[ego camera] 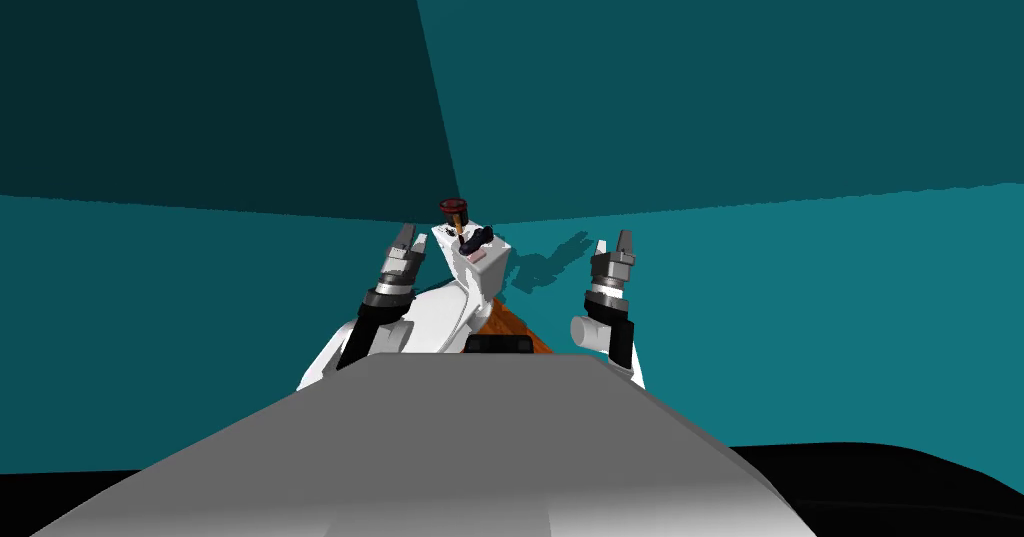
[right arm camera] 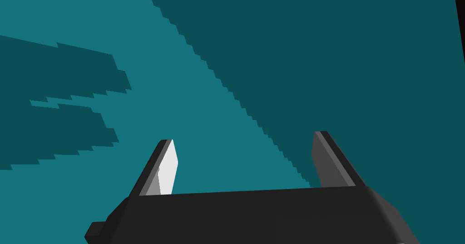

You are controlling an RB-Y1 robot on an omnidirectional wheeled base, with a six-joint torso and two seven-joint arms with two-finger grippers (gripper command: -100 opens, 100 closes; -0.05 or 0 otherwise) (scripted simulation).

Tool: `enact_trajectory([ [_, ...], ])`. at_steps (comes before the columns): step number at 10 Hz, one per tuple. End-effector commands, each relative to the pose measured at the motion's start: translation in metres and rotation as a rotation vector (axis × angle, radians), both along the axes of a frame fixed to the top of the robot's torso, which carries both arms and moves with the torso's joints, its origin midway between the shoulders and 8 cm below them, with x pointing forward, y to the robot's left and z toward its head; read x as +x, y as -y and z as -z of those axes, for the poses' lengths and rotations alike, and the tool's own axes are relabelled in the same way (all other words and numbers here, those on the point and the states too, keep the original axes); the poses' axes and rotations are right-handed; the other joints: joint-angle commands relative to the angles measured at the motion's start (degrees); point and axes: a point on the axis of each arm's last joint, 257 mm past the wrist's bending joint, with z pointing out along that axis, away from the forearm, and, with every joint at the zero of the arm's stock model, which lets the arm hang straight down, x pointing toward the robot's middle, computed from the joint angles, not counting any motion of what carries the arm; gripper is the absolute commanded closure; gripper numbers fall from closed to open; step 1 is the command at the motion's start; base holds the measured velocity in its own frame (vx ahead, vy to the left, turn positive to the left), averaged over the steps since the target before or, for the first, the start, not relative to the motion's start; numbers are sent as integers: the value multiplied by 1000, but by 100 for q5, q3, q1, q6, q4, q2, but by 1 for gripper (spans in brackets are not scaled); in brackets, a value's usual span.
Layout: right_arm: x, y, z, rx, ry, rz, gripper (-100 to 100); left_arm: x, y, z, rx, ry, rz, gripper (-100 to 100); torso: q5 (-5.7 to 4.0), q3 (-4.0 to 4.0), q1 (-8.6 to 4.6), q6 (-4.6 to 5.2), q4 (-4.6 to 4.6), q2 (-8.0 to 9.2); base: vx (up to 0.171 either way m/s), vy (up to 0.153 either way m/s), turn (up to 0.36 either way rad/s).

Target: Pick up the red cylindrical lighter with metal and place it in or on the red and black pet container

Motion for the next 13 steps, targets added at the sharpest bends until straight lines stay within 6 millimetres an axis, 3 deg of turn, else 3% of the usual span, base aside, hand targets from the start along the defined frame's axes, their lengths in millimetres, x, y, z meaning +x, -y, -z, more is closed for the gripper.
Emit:
enact_trajectory([
  [1, 0, 0, 0, 0, 0, 0, 0, 9, -1, 14, 34, -39, -2, -100, 0, 0, 0, 0, 0, 0, 5, 3, -91],
  [7, 0, 0, 0, 0, 0, 0, 0, 42, -13, 79, 208, -209, -25, -100, 0, 4, 1, -2, 2, 7, 4, 10, -110],
  [9, 0, 0, 0, 0, 0, 0, 0, 45, -16, 86, 230, -226, -28, -100, 0, 4, 1, -1, 2, 7, 8, 1, -64],
  [13, 0, 0, 0, 0, 0, 0, 0, 61, -36, 123, 365, -322, -53, -100, 1, 7, 5, -2, 2, 12, 3, 9, -91],
])
